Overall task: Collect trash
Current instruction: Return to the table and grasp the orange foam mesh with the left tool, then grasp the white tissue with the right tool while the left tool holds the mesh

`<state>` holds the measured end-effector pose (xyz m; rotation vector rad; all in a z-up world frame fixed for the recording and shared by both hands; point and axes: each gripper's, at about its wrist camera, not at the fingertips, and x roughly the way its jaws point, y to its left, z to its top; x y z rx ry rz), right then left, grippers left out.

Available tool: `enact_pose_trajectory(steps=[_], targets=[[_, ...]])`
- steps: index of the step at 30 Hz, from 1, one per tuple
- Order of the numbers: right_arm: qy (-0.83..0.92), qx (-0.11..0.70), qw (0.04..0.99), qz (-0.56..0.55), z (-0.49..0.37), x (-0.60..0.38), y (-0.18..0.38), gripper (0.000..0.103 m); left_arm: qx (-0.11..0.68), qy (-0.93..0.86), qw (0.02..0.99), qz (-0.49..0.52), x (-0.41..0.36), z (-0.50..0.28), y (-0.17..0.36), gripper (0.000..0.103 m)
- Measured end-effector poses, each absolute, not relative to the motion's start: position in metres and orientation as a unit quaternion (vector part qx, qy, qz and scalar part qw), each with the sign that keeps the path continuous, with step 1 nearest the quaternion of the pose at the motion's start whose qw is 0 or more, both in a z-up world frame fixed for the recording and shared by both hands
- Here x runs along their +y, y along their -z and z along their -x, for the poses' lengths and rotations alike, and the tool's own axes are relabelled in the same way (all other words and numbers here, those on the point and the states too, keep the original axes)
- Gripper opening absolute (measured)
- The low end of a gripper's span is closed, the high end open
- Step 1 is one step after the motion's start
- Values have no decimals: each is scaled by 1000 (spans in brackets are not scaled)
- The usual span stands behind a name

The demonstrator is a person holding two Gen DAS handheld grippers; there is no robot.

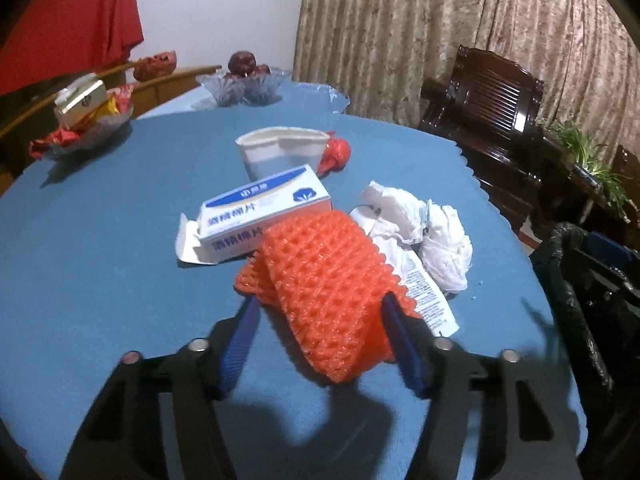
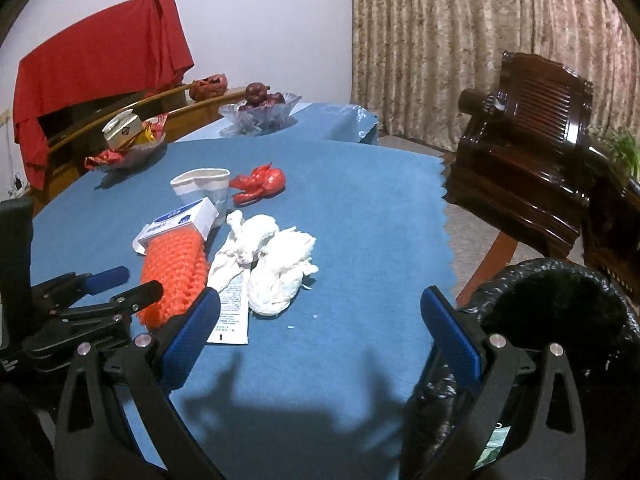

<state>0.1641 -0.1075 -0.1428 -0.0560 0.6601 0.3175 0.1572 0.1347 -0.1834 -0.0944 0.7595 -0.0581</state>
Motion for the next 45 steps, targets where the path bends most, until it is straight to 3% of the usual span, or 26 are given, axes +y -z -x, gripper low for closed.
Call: enact_pose_trajectory(steps=[8, 20, 28, 32, 37, 42, 44, 45], targets=[[-158, 330, 930, 32, -172, -99, 152, 97, 366, 58, 928, 51, 125, -157, 182, 18], [-160, 329, 930, 23, -178, -92, 153, 97, 325, 56, 942, 58, 137, -130, 144, 13], [-146, 340, 929, 24, -196, -70, 167, 97, 328, 27, 942, 58, 156, -133, 151, 13], [-135, 359, 923, 29, -212, -62, 179, 85, 332, 34, 941, 62, 156, -141, 156, 13], [-132, 379, 916, 22, -228, -57, 190, 81, 335, 40, 939, 65, 154, -144, 159, 13], [-146, 414, 899, 2, -244, -54, 202, 57, 336, 43, 939, 62, 152, -147, 159, 13], [-165, 421, 892, -7, -246, -54, 204, 32, 338, 44, 938, 63, 151, -148, 160, 13], [-172, 421, 890, -8, -245, -53, 203, 27, 339, 44, 938, 63, 151, -148, 160, 13]])
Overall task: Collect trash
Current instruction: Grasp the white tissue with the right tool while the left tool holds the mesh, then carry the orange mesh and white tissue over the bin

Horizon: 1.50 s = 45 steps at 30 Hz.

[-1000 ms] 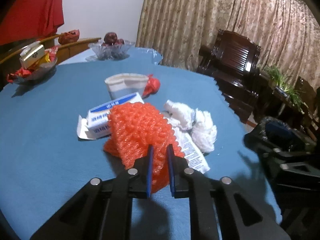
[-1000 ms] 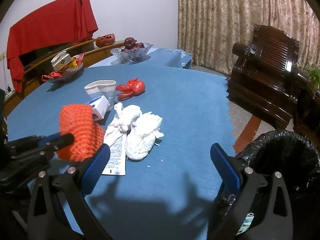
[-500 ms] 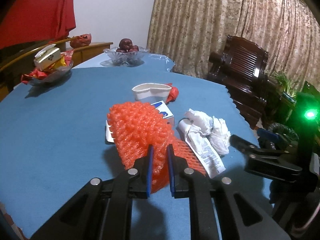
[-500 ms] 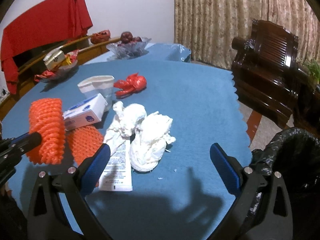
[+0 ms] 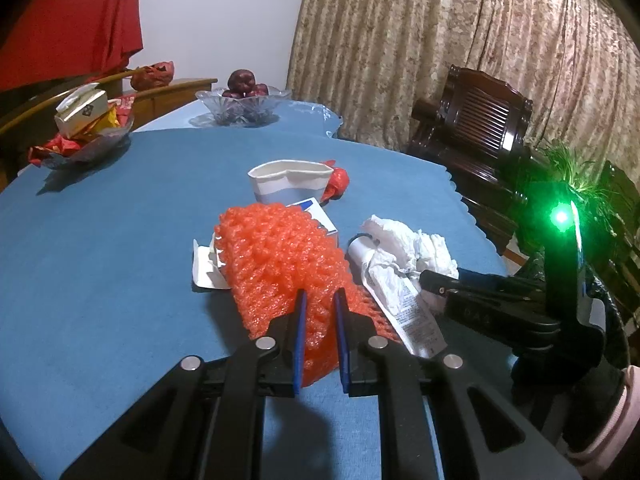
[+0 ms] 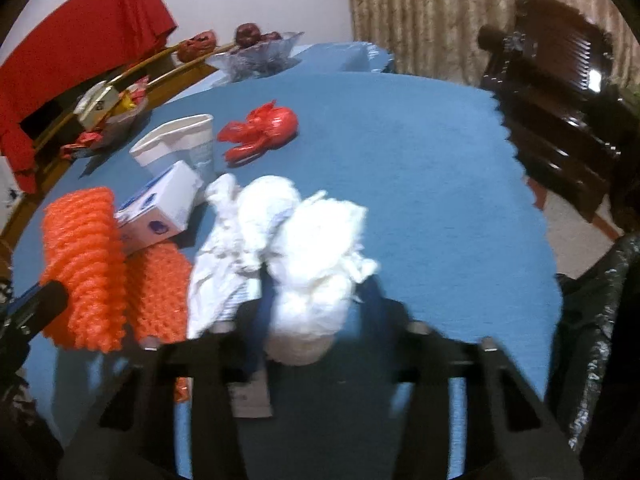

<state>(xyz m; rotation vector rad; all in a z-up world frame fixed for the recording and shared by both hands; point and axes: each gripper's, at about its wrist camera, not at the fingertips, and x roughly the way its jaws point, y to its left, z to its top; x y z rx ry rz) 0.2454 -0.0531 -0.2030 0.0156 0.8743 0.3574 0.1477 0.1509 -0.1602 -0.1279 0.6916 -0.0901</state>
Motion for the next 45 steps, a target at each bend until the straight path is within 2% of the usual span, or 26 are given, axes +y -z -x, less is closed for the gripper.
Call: enact_pose_trajectory(steps=[1, 5, 26, 37, 45], targets=[[-178, 420, 890, -7, -244, -52, 201, 21, 339, 45, 938, 62, 151, -148, 160, 13], [-191, 410, 892, -16, -235, -58, 189, 18, 336, 49, 939, 58, 145, -146, 156, 13], [-161, 305, 937, -46, -156, -157, 81, 18, 287, 134, 948, 39, 65, -124, 93, 13], [-105, 279, 953, -49, -113, -222, 57, 18, 275, 201, 940, 25, 5, -112, 77, 13], [-33, 288, 956, -51, -82, -283, 68, 18, 281, 264, 923, 9, -55, -110, 81, 13]])
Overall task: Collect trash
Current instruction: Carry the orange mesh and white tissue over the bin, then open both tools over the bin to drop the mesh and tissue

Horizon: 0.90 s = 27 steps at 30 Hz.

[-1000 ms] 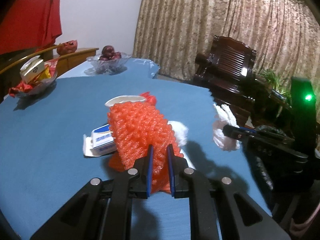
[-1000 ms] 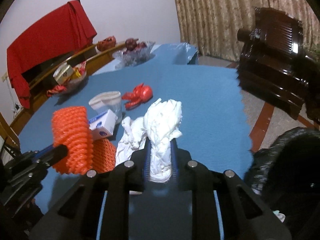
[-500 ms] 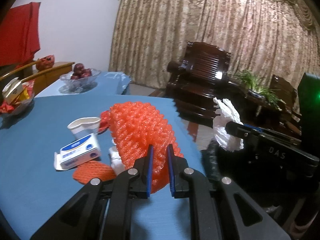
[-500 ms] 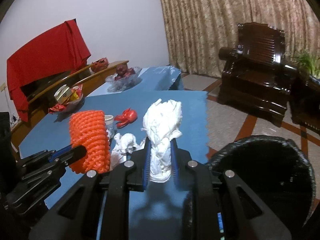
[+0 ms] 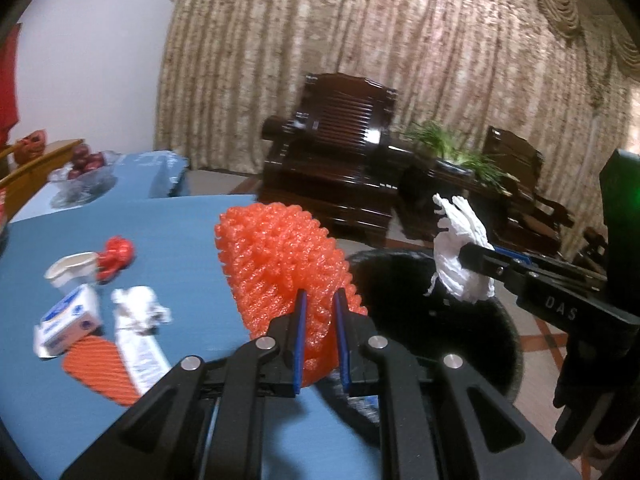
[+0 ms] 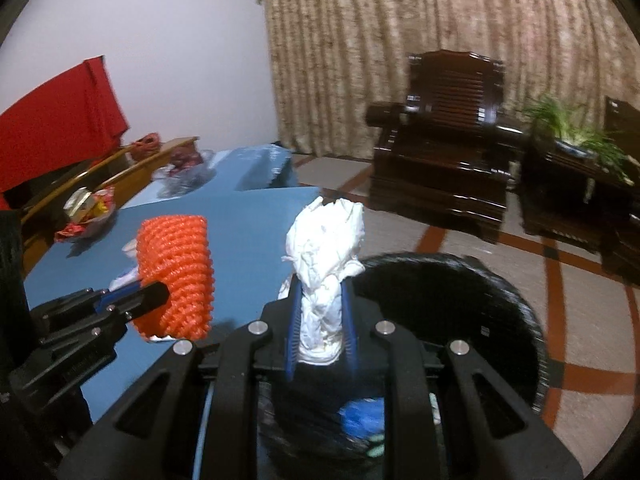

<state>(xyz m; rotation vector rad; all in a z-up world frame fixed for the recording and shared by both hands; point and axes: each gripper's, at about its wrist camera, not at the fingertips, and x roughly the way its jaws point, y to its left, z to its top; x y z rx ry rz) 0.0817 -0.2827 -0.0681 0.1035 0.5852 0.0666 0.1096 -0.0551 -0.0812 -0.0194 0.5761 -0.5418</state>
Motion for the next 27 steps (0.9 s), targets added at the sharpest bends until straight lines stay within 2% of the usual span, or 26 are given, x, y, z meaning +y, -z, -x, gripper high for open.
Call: enact_pose_trajectory(steps=[11, 15, 16, 17, 18, 19, 20, 21, 23, 27], targets=[[51, 312, 947, -59, -59, -346, 100, 21, 291, 344, 893, -10, -137, -111, 97, 14], [70, 327, 941, -56, -55, -361, 116, 26, 308, 365, 878, -12, -157, -116, 106, 21], [76, 332, 939, -56, -55, -364, 120, 31, 313, 368, 875, -13, -161, -117, 108, 28], [80, 335, 937, -58, -53, -366, 123, 41, 317, 371, 873, -13, -163, -117, 110, 40], [83, 338, 936, -60, -51, -368, 126, 48, 320, 370, 872, -13, -164, -117, 110, 47], [88, 339, 934, -63, -49, -370, 129, 61, 322, 369, 872, -13, -163, -117, 111, 59], [91, 340, 934, -65, -47, -371, 131, 68, 322, 368, 872, -12, -161, -116, 112, 65], [94, 341, 933, -66, -46, -372, 132, 70, 322, 366, 873, -13, -159, -115, 112, 67], [102, 338, 934, -65, -43, -373, 134, 86, 322, 359, 876, -19, -152, -114, 113, 70], [107, 327, 936, -72, -38, -367, 129, 97, 312, 332, 890, -23, -136, -110, 111, 80]])
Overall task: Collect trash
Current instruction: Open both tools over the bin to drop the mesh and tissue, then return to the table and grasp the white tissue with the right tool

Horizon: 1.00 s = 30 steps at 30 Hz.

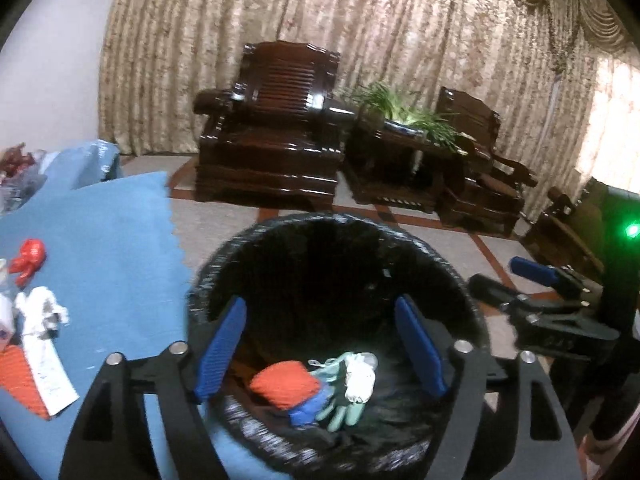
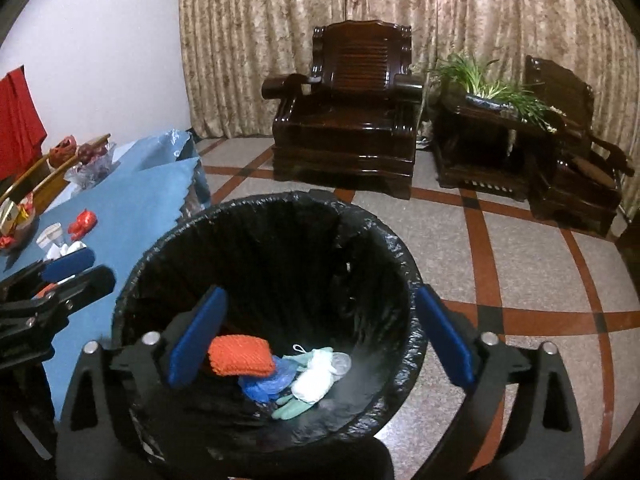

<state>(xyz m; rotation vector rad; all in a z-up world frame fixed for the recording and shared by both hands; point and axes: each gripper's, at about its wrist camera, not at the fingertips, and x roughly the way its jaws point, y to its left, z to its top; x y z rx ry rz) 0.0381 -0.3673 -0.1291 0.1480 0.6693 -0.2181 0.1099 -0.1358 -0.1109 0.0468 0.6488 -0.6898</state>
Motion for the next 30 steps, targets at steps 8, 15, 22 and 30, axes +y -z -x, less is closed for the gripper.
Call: enact_pose_trajectory(steps=[8, 15, 22, 30], targets=[[64, 314, 944, -77, -52, -333, 112, 97, 287, 241, 927, -13, -60, -104, 99, 96], [-10, 305, 951, -53, -78, -270, 103, 98, 271, 161, 949, -4, 12, -100, 93, 96], [-78, 297, 951, -30, -107, -207, 102, 98, 279, 95, 956, 7, 70, -103, 100, 95], [-120, 298, 947, -16, -140, -154, 109, 97, 289, 43, 956, 17, 120, -116, 116, 92]])
